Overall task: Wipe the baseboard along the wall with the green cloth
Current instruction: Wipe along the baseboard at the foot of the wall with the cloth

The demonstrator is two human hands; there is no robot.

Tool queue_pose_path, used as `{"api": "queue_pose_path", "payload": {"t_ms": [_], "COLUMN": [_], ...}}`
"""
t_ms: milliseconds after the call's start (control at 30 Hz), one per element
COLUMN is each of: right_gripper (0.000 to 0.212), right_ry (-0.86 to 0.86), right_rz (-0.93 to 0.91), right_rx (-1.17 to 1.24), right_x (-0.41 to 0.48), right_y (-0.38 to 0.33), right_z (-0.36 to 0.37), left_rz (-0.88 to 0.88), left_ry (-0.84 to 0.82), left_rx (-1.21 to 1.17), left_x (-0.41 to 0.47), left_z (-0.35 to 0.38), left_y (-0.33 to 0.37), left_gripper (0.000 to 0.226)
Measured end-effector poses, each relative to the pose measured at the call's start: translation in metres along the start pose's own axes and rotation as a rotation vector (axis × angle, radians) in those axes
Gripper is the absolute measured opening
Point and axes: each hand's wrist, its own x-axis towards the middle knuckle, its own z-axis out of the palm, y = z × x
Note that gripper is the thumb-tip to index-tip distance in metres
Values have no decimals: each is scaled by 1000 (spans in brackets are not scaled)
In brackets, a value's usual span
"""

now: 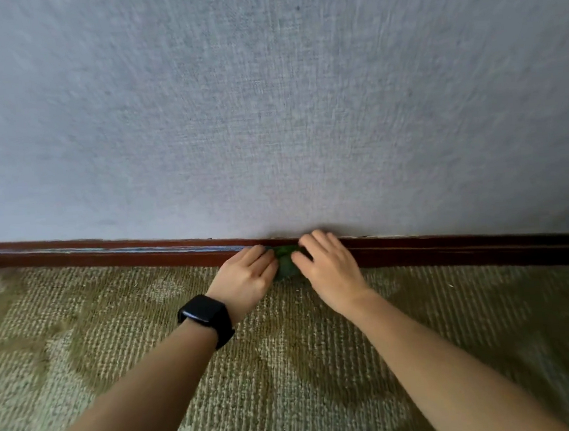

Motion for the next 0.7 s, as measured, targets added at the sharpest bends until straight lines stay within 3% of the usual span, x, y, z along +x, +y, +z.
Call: {"api": "queue_pose_path", "payload": {"t_ms": [367,700], "right_gripper": [29,28], "right_ry": [14,31], "right_rz": [64,-54], "right_rx": [-143,-93], "right_x": [-62,-15], "right_y": [73,19], "right_z": [-32,-9], "left_rz": [22,69], "left_ry": [147,36], "left_rx": [-97,65], "left_x": [63,6], "left_z": [18,3], "left_y": [70,15], "left_gripper": [29,16]}}
